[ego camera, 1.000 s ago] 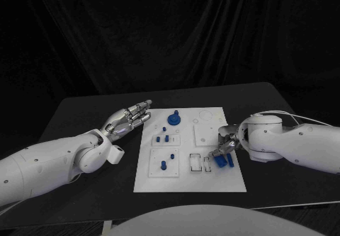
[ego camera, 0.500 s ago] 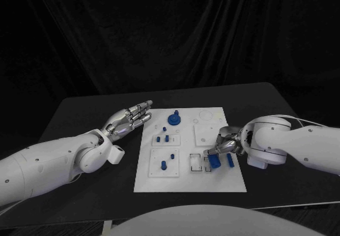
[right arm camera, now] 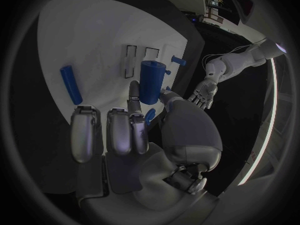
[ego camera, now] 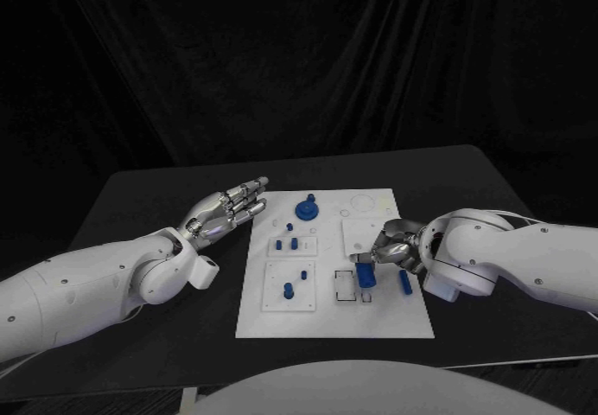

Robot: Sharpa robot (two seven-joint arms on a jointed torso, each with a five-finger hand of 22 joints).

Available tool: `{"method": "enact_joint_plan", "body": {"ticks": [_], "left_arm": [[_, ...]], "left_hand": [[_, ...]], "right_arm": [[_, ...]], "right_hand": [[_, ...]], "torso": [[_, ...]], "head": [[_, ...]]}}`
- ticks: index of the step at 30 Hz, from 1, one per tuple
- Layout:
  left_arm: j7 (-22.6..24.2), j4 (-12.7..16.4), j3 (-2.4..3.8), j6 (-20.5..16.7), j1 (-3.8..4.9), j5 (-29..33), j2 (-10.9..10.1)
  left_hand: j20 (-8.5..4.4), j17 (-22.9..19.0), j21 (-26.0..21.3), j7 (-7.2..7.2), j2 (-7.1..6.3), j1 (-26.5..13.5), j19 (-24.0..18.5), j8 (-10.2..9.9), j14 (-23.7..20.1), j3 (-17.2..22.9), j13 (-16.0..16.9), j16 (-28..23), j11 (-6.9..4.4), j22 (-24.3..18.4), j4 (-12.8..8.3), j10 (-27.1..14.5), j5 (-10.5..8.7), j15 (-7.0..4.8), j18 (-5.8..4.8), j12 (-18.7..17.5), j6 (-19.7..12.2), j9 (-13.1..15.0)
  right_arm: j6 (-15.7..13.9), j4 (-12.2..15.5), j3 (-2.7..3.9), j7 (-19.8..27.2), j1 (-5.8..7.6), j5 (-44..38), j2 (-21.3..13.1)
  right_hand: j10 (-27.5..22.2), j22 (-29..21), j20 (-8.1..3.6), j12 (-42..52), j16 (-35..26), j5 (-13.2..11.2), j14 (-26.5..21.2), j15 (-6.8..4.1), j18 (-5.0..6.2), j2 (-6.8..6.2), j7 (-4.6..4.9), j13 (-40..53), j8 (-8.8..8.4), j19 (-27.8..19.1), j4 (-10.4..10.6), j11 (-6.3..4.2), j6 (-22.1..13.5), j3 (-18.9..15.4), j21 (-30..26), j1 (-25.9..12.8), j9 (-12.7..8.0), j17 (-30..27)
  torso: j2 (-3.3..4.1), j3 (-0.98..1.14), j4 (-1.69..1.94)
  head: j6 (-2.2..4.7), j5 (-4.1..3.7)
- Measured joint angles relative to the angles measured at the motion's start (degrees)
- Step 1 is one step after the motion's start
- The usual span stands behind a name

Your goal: Assemble the parts on the task board

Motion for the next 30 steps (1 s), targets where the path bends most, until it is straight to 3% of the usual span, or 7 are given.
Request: {"method": "enact_joint_plan", "body": {"ticks": [7, 13, 21, 30], "left_arm": [[-0.1, 0.0, 0.0, 0.1, 0.0, 0.0, 0.0], [-0.1, 0.0, 0.0, 0.2, -0.01, 0.0, 0.0], [-0.2, 0.0, 0.0, 0.3, -0.01, 0.0, 0.0], [-0.4, 0.0, 0.0, 0.5, -0.01, 0.0, 0.0]], "left_hand": [[0.0, 0.0, 0.0, 0.0, 0.0, 0.0, 0.0, 0.0, 0.0, 0.0, 0.0, 0.0, 0.0, 0.0, 0.0, 0.0, 0.0, 0.0, 0.0, 0.0, 0.0, 0.0], [0.0, 0.0, 0.0, 0.0, 0.0, 0.0, 0.0, 0.0, 0.0, 0.0, 0.0, 0.0, 0.0, 0.0, 0.0, 0.0, 0.0, 0.0, 0.0, 0.0, 0.0, 0.0], [0.21, 0.0, 0.0, 0.0, 0.0, 0.0, 0.2, 0.0, 0.0, 0.0, 0.0, 0.0, 0.0, 0.0, 0.0, 0.0, 0.0, 0.0, -0.01, 0.0, 0.0, 0.0], [0.2, 0.0, 0.0, 0.0, 0.0, 0.0, 0.2, 0.0, 0.0, 0.0, 0.0, 0.0, 0.0, 0.0, 0.0, 0.0, 0.0, -0.01, 0.0, 0.0, 0.0, 0.0]], "right_arm": [[-3.3, 0.2, -0.03, 0.2, -1.51, 0.7, 0.5], [-4.6, 0.2, -0.04, 0.2, -1.96, 1.0, 1.2], [-5.0, 0.2, -0.02, 0.2, -2.23, 1.2, 2.0], [-3.9, -0.2, -0.02, 0.1, -2.86, 1.1, 2.5]], "right_hand": [[0.0, 0.0, 0.0, 0.0, 0.0, -3.3, 0.0, 0.01, 0.0, 1.12, 0.51, 0.0, -0.52, 0.0, 0.0, 0.04, -0.5, 0.0, -0.1, -0.2, 0.0, -0.4], [0.0, 0.0, 0.0, 0.0, 0.0, -4.8, 0.0, 0.06, 0.0, 1.41, 0.71, 0.0, -0.58, 0.0, -0.3, 0.06, -0.7, 0.3, -0.2, -0.5, -0.3, -0.5], [0.0, 0.0, 0.0, 0.0, -0.5, -4.9, 0.0, 0.13, 0.0, 1.41, 0.72, 0.0, -0.62, 0.0, -0.3, 0.13, -1.1, 0.3, -0.6, -0.5, -0.3, -1.2], [0.0, 0.0, 0.02, 0.0, -0.9, -7.3, -0.2, 0.38, 0.0, 1.5, 1.29, 0.0, -0.97, 0.0, -1.6, 0.57, -2.5, 1.6, -1.0, -0.7, -0.8, -2.1]], "torso": [[0.0, -0.01, 0.02], [-0.01, -0.01, 0.02], [0.01, -0.01, -0.01], [0.02, -0.01, -0.03]], "head": [[0.0, 0.18], [0.0, 0.26], [0.0, 0.26], [0.0, 0.59]]}}
